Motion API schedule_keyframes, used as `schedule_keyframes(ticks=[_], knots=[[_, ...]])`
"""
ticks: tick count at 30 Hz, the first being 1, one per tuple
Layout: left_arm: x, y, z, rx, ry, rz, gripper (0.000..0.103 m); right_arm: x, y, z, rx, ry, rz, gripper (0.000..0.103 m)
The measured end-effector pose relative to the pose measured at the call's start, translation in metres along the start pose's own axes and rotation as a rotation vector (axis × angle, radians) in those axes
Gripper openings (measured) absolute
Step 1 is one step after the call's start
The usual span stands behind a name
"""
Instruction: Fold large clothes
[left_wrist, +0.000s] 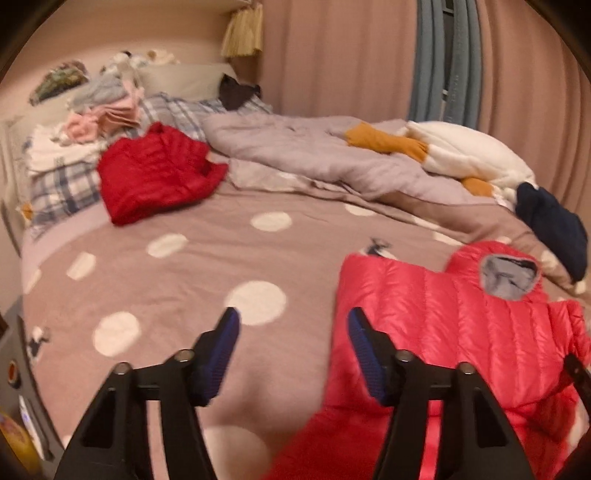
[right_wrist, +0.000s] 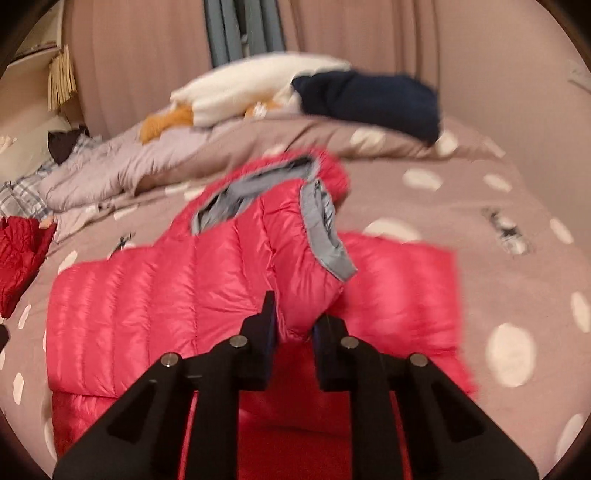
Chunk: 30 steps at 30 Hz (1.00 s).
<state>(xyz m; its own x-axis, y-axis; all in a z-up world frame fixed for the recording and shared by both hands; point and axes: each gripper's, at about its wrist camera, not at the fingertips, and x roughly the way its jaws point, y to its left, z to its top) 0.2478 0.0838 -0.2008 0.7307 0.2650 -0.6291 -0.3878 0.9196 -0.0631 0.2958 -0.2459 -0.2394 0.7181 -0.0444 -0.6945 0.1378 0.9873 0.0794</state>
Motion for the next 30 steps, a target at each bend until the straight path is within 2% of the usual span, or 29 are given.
schedule_keyframes(ticks=[2, 4, 5, 6, 8, 9, 10, 11, 14, 15, 16, 17, 19, 21, 24, 30], knots=[[-0.001, -0.012, -0.005, 0.021, -0.001, -0.013, 0.058, -0.005, -0.015, -0.005, -0.012, 0.001, -0.042, 0.018], [-0.001, -0.017, -0.012, 0.035, 0.001, -0.031, 0.058, 0.001, -0.041, -0.018, 0.011, 0.047, -0.11, 0.02], [0.001, -0.022, -0.017, 0.045, 0.014, -0.04, 0.058, 0.008, -0.055, -0.028, 0.04, 0.087, -0.138, 0.026], [0.004, -0.026, -0.022, 0.06, 0.031, -0.048, 0.058, 0.012, -0.065, -0.037, 0.063, 0.107, -0.129, 0.03], [0.006, -0.032, -0.029, 0.082, 0.056, -0.06, 0.057, 0.007, -0.077, -0.042, 0.096, 0.105, -0.073, 0.043], [0.006, -0.033, -0.031, 0.084, 0.055, -0.07, 0.057, 0.003, -0.078, -0.038, 0.098, 0.111, -0.074, 0.048], [0.003, -0.034, -0.03, 0.081, 0.046, -0.079, 0.057, -0.001, -0.076, -0.034, 0.088, 0.11, -0.097, 0.059], [0.0, -0.036, -0.029, 0.074, 0.03, -0.096, 0.057, -0.008, -0.073, -0.027, 0.07, 0.089, -0.121, 0.063], [0.0, -0.044, -0.023, 0.088, 0.002, -0.134, 0.057, -0.029, -0.063, -0.008, 0.04, -0.028, -0.095, 0.062], [0.006, -0.048, -0.024, 0.106, 0.004, -0.112, 0.055, -0.032, -0.061, -0.006, 0.033, -0.051, -0.085, 0.06], [0.011, -0.051, -0.027, 0.116, 0.014, -0.094, 0.053, -0.031, -0.057, -0.004, 0.021, -0.064, -0.078, 0.053], [0.02, -0.053, -0.031, 0.123, 0.037, -0.085, 0.049, -0.026, -0.054, -0.004, 0.012, -0.058, -0.076, 0.034], [0.036, -0.056, -0.041, 0.123, 0.092, -0.106, 0.048, -0.006, -0.05, -0.012, -0.001, 0.003, -0.081, 0.014], [0.047, -0.06, -0.053, 0.15, 0.094, -0.095, 0.048, 0.015, -0.053, -0.029, 0.006, 0.069, -0.08, 0.015], [0.058, -0.066, -0.061, 0.179, 0.102, -0.11, 0.048, 0.038, -0.056, -0.051, 0.014, 0.081, -0.069, 0.013], [0.062, -0.07, -0.062, 0.204, 0.096, -0.089, 0.049, 0.046, -0.038, -0.049, -0.064, 0.079, -0.16, 0.015]])
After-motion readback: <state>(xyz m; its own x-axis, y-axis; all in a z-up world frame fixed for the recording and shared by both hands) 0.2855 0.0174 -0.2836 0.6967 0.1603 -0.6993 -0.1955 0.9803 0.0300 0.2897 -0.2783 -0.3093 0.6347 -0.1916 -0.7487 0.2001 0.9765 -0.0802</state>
